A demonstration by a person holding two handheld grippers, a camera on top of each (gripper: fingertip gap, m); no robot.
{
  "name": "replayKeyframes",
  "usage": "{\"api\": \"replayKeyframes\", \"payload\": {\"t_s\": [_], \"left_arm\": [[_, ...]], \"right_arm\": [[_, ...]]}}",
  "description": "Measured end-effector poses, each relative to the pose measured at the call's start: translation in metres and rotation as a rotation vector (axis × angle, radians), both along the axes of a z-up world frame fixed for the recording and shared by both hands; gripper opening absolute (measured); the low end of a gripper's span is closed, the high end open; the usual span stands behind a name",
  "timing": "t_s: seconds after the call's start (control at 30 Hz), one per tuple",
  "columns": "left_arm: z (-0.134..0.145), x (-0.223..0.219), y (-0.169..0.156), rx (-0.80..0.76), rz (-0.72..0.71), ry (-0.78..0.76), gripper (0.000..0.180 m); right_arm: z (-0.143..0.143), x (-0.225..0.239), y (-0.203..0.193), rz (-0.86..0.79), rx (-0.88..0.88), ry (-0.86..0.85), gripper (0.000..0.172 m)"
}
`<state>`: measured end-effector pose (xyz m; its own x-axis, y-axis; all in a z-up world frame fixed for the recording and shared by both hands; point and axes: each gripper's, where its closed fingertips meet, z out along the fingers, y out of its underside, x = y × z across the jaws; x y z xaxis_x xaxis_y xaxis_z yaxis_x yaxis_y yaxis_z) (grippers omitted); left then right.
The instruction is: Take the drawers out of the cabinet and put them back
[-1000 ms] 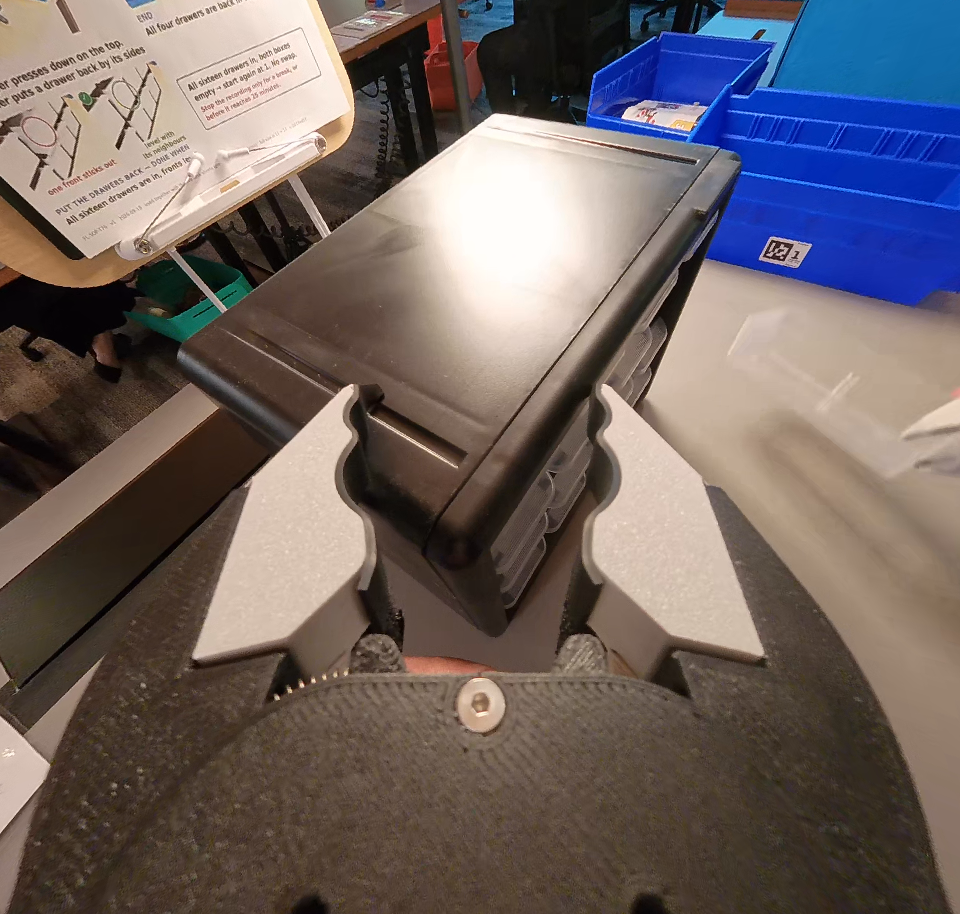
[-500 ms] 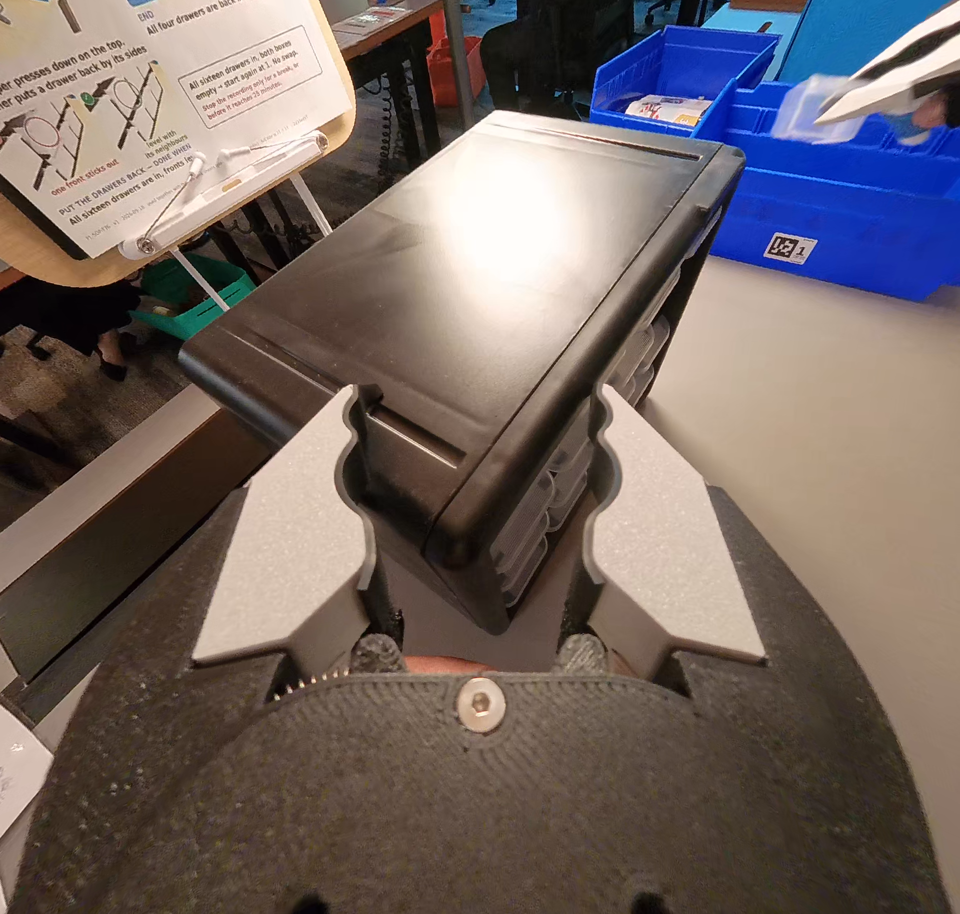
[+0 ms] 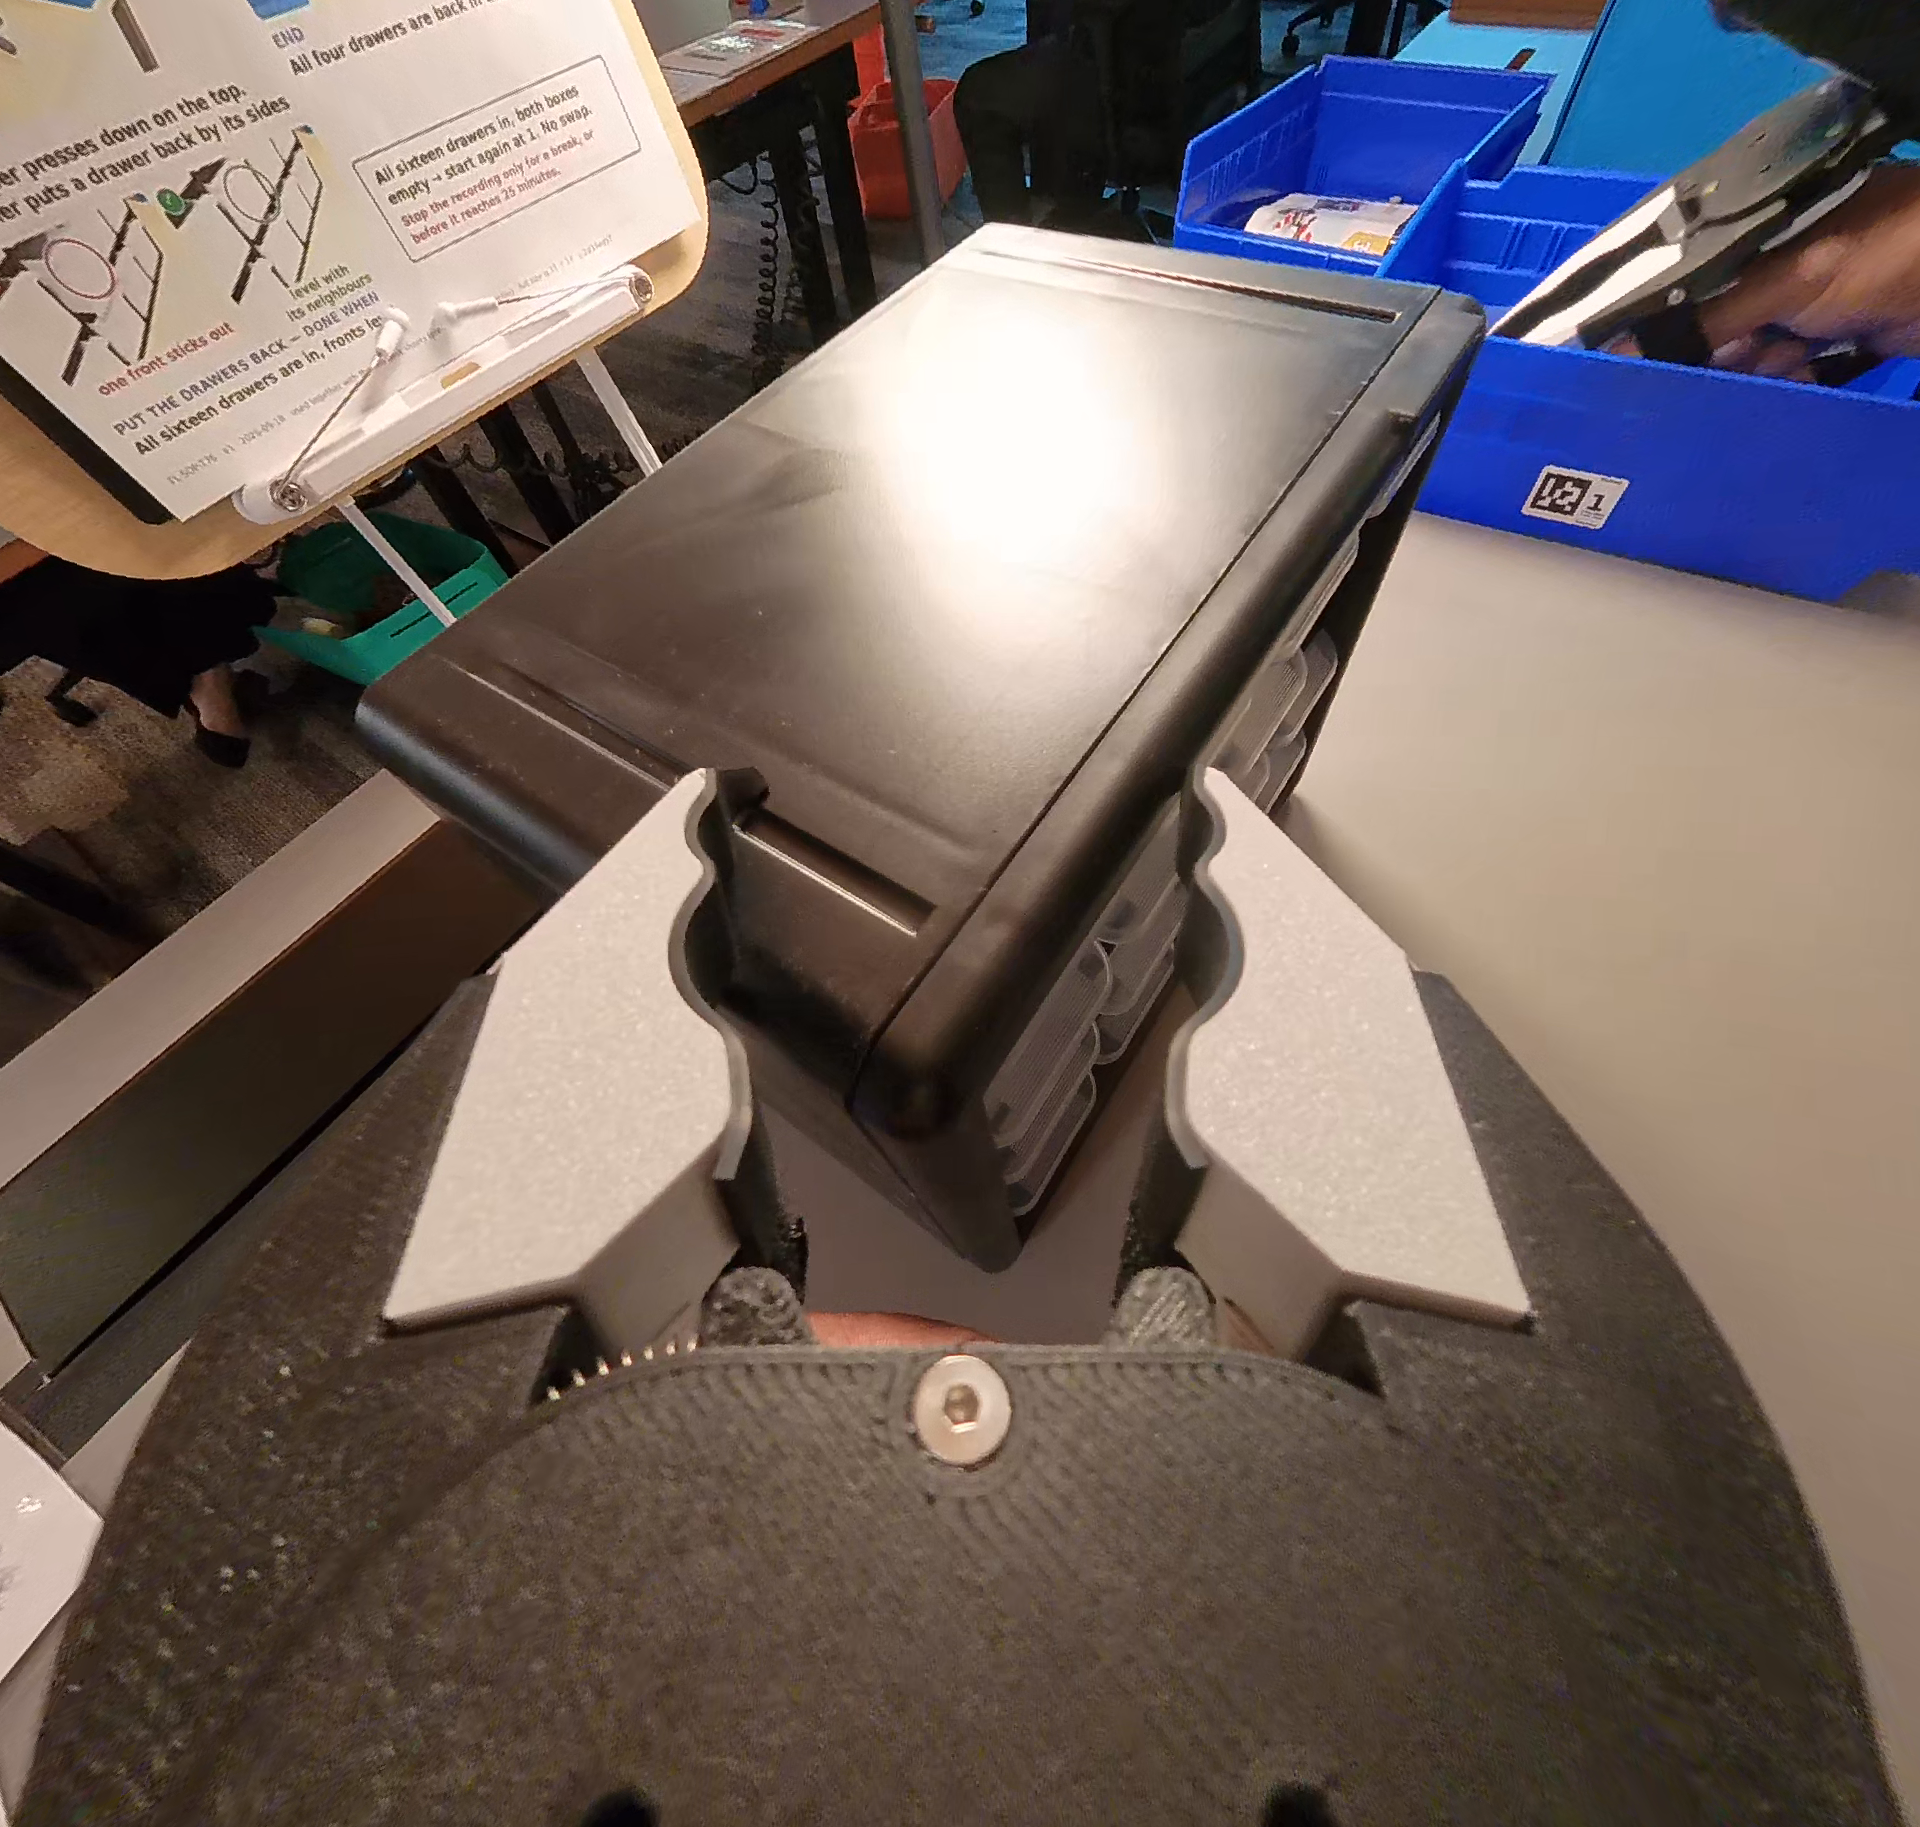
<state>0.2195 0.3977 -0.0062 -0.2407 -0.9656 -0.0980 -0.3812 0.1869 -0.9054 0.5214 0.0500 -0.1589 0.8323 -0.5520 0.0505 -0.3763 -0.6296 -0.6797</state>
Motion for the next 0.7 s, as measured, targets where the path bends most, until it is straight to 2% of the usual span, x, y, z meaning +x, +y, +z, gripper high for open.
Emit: {"api": "replayKeyframes", "payload": {"t_s": [0.13,0.23,0.3,0.4,0.47,0.57,0.7], "left_arm": [[0.000,0.000,0.000,-0.001,-0.001,-0.002,0.087],[0.000,0.000,0.000,-0.001,-0.002,-0.002,0.087],[0.000,0.000,0.000,0.000,-0.004,-0.001,0.087],[0.000,0.000,0.000,0.003,-0.004,0.000,0.087],[0.000,0.000,0.000,0.003,-0.003,0.000,0.087],[0.000,0.000,0.000,0.004,-0.001,0.001,0.087],[0.000,0.000,0.000,0.007,0.002,0.002,0.087]], "right_arm": [[0.020,0.007,-0.006,-0.037,0.081,-0.020,0.041],[0.058,0.001,-0.010,-0.069,0.142,-0.120,0.042],[0.087,-0.027,0.002,-0.031,0.235,-0.168,0.042],[0.116,-0.100,0.043,0.100,0.420,-0.160,0.041],[0.120,-0.153,0.078,0.182,0.550,-0.100,0.040],[0.110,-0.221,0.134,0.254,0.725,0.052,0.040],[0.087,-0.269,0.203,0.249,0.859,0.281,0.040]]}}
